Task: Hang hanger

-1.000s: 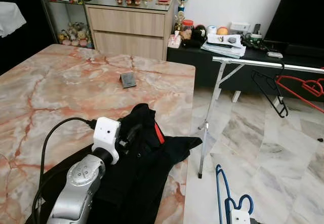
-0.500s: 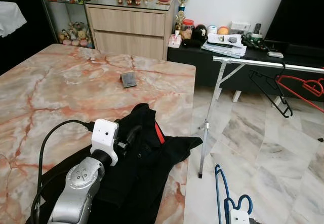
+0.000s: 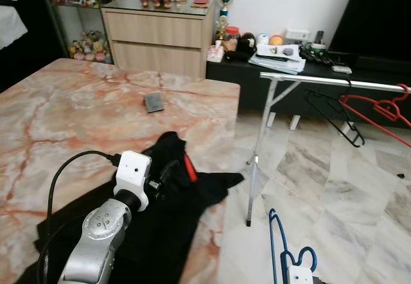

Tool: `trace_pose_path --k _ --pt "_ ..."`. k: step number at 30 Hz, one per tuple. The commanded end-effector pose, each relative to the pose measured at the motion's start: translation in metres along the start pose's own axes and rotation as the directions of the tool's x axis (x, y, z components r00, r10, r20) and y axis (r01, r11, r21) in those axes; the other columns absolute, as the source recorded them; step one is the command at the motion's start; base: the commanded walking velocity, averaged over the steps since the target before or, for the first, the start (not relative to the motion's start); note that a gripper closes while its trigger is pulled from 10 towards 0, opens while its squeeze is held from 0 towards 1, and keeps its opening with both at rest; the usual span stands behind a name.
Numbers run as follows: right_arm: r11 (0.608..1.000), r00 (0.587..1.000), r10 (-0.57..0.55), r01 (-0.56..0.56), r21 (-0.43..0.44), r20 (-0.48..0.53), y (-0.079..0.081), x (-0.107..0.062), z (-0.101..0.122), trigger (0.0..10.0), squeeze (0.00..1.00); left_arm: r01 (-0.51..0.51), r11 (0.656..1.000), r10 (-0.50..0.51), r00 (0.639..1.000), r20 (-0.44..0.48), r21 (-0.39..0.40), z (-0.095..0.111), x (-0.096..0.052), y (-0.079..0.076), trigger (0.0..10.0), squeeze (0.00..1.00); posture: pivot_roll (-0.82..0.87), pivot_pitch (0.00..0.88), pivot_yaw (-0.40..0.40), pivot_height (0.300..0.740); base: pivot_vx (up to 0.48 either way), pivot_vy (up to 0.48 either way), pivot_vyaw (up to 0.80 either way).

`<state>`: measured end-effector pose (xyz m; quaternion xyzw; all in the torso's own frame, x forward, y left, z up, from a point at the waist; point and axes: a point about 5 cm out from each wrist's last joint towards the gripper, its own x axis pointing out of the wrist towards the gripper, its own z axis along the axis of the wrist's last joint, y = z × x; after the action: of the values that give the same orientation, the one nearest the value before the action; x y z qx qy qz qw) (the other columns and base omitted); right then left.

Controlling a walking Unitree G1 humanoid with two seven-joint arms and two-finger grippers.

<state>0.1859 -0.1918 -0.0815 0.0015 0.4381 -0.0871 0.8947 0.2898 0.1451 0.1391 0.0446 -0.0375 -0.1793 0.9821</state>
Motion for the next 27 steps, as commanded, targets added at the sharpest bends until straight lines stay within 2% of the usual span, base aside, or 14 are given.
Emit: trace_pose_path --k 1,27 --pt "1.000 1.000 -0.001 0.001 0.001 0.007 0.0000 0.0003 0.0019 10.0 0.00 -0.003 0.999 0.003 1.000 0.018 0.033 0.0050 -0.0010 0.0027 10.0 0.00 0.14 0.000 -0.038 0.740 0.000 -0.480 0.00" --pt "1.000 1.000 -0.011 0.011 0.009 0.013 0.0004 0.0007 0.0041 10.0 0.00 -0.007 0.999 0.005 0.999 0.038 0.053 0.0105 0.0016 0.0059 10.0 0.00 0.14 0.020 -0.041 0.740 0.000 -0.480 0.00"
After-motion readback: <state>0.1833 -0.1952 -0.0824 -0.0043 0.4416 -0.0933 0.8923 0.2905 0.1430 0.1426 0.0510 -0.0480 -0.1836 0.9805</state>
